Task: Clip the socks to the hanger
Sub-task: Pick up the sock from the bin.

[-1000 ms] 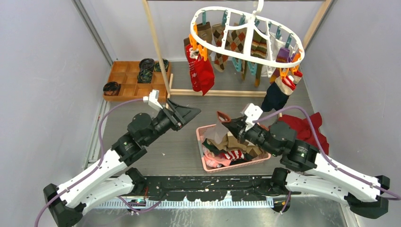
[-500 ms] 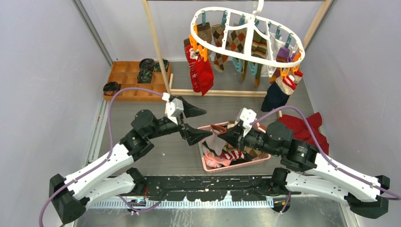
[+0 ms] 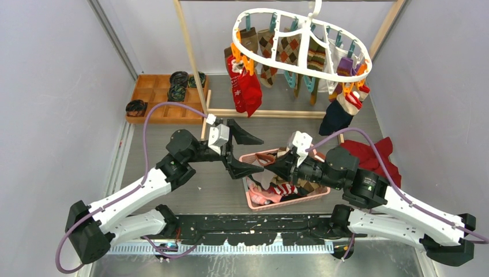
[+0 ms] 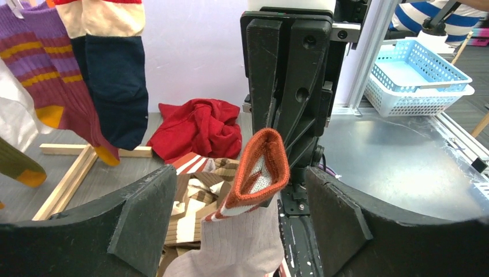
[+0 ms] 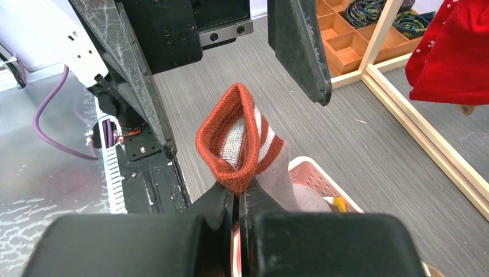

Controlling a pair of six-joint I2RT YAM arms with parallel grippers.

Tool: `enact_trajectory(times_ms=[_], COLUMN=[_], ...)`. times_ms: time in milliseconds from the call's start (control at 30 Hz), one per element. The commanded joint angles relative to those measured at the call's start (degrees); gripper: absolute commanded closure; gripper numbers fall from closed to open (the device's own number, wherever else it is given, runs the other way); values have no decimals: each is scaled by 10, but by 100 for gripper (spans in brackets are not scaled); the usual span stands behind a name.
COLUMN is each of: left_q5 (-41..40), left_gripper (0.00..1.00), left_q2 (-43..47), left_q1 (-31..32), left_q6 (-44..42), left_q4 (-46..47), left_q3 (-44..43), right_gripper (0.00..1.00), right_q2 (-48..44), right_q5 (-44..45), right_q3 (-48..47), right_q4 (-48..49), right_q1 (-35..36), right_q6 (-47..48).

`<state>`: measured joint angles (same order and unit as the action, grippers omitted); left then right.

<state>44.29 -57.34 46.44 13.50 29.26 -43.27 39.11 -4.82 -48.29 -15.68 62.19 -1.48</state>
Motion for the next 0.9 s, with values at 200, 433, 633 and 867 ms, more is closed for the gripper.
enact_trajectory(times_ms=[200, 433, 633, 867], left_q5=[18, 18, 12, 9], left_gripper=[25, 34, 43, 64], left_q2=[-2, -18, -27, -37], left_q1=[-2, -2, -2, -2], left_q6=[-14, 6, 26, 66], left_q4=[28, 65, 99, 139], left_q3=[-4, -3, 4, 6], right_gripper=[99, 99, 99, 99], right_q2=[-16, -23, -23, -23], right_q5=[13, 24, 36, 46], right_q3=[-18, -11, -8, -6], right_q4=[38, 47, 51, 50], right_q1=[2, 2, 2, 2], right_q6=[-15, -24, -29, -35])
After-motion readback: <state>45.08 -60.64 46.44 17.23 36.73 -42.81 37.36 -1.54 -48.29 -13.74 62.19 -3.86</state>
